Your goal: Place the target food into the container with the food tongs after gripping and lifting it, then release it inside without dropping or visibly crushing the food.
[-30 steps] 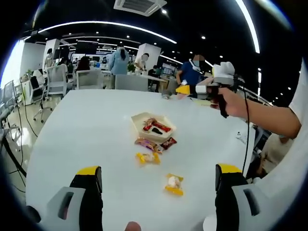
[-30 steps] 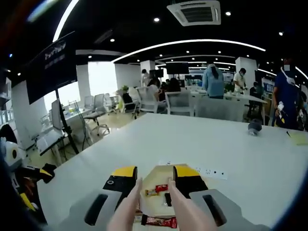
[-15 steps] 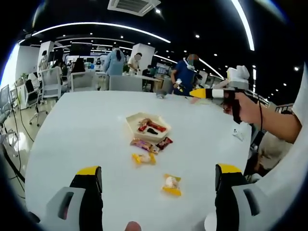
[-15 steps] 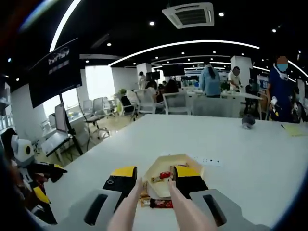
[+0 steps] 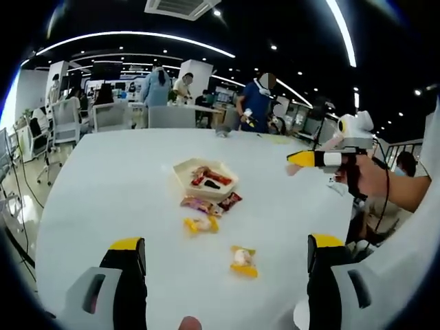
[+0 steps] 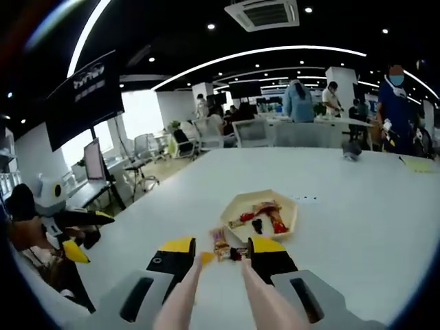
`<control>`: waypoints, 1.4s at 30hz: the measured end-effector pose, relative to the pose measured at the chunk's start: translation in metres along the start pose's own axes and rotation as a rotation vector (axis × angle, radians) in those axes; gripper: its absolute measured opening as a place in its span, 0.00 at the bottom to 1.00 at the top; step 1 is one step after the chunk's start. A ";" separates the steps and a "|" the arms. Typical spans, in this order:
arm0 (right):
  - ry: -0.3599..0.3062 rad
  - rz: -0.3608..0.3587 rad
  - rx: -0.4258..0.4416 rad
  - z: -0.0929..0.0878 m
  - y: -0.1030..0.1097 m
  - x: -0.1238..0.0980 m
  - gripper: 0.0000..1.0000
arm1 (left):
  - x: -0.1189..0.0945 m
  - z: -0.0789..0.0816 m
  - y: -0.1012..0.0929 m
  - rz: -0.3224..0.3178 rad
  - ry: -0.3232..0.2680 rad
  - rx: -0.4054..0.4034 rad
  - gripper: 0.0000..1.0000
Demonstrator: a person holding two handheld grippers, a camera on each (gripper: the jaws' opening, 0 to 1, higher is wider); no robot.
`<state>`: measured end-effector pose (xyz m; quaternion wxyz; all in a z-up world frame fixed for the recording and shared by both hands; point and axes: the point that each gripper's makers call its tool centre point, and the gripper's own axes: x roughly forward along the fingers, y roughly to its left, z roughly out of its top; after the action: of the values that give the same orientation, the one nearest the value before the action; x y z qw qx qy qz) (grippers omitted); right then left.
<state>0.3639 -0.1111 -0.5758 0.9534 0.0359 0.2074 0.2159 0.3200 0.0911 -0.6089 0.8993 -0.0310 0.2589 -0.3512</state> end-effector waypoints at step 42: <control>0.098 0.282 -0.216 -0.039 0.038 0.013 0.30 | -0.008 -0.010 -0.002 0.027 0.019 -0.016 0.98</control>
<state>0.3432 -0.0717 -0.6100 0.9008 -0.0485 0.2224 0.3698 0.3090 0.0958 -0.6136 0.9011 -0.0313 0.2708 -0.3372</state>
